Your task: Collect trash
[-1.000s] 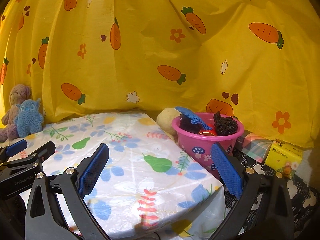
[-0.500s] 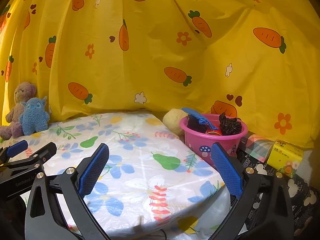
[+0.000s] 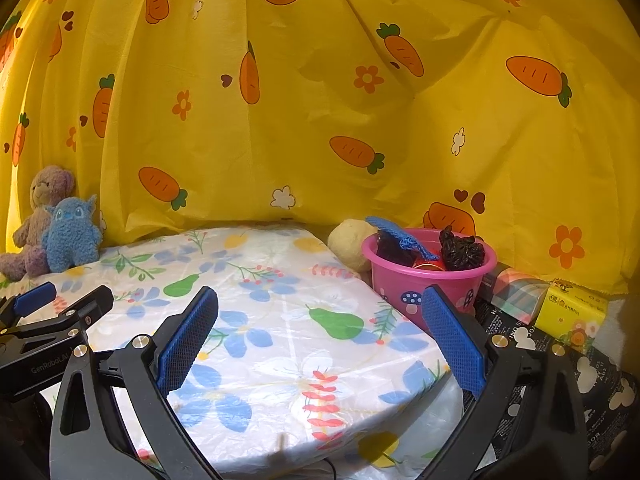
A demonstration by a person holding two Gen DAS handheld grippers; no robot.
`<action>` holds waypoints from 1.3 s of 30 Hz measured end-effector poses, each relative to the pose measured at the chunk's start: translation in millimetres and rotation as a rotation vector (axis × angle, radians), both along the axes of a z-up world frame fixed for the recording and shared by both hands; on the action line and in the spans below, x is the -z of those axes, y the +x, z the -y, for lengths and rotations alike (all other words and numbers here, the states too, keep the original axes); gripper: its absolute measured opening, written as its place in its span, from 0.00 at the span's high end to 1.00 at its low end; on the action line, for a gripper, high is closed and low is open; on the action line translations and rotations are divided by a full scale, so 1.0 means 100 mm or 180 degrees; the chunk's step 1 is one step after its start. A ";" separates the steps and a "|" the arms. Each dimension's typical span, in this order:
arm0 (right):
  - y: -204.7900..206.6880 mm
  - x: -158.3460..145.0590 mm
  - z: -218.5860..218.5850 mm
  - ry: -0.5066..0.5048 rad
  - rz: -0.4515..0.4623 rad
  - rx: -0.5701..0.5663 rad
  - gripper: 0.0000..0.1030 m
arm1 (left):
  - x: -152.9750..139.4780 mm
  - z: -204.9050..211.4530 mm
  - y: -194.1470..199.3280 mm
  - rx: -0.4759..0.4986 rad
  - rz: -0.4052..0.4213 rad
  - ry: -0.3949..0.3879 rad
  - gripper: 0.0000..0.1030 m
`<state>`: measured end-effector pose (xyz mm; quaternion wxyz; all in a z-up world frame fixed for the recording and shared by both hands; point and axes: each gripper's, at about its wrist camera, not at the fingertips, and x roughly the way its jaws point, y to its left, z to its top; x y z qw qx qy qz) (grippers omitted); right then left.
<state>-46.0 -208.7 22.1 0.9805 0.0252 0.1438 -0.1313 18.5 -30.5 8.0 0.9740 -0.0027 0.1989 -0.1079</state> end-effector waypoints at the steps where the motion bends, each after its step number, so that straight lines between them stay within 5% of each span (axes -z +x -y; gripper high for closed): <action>1: 0.00 -0.01 0.00 0.0004 0.0000 0.0000 0.05 | 0.00 0.01 0.00 -0.0002 0.0002 0.0005 0.06; 39: -0.04 0.03 0.07 0.0069 0.0028 0.0044 0.05 | 0.06 0.12 -0.02 0.0057 -0.0006 0.0063 0.06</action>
